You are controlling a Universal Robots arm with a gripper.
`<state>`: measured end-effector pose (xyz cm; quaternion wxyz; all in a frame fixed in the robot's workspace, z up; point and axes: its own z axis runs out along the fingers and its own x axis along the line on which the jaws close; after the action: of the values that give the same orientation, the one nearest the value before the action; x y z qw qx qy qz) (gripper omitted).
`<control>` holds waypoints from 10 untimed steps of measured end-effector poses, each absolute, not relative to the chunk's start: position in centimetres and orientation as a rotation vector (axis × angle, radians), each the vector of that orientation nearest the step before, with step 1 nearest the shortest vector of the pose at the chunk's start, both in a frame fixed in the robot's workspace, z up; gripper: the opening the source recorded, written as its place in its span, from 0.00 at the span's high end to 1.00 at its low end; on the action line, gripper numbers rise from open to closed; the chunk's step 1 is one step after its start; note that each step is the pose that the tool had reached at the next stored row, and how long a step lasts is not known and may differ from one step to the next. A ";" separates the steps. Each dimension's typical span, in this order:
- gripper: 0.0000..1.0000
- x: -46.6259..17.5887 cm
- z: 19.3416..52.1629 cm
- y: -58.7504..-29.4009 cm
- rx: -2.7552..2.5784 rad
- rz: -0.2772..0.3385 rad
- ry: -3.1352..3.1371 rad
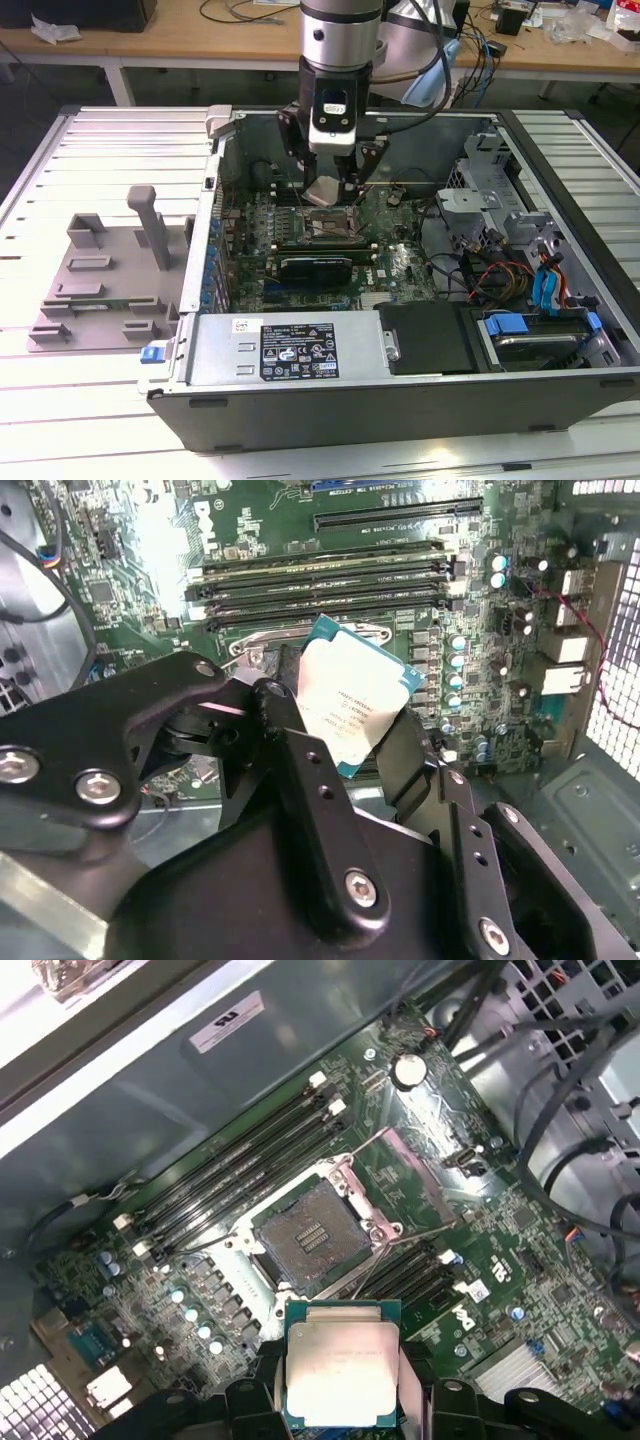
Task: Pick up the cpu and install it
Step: 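Place the cpu into insertion slot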
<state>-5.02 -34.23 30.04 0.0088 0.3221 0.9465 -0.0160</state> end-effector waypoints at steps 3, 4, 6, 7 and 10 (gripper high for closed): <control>0.45 -5.0 30.0 -34.2 1.101 -0.053 2.924; 0.45 -5.0 30.0 -34.2 1.119 -0.054 2.917; 0.45 -5.0 30.0 -34.2 1.149 -0.055 2.905; 0.45 -5.0 30.0 -34.2 1.180 -0.056 2.893; 0.45 -5.0 29.9 -34.2 1.240 -0.058 2.868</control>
<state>-5.02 -34.22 29.95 0.0081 0.3967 0.9177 -0.0184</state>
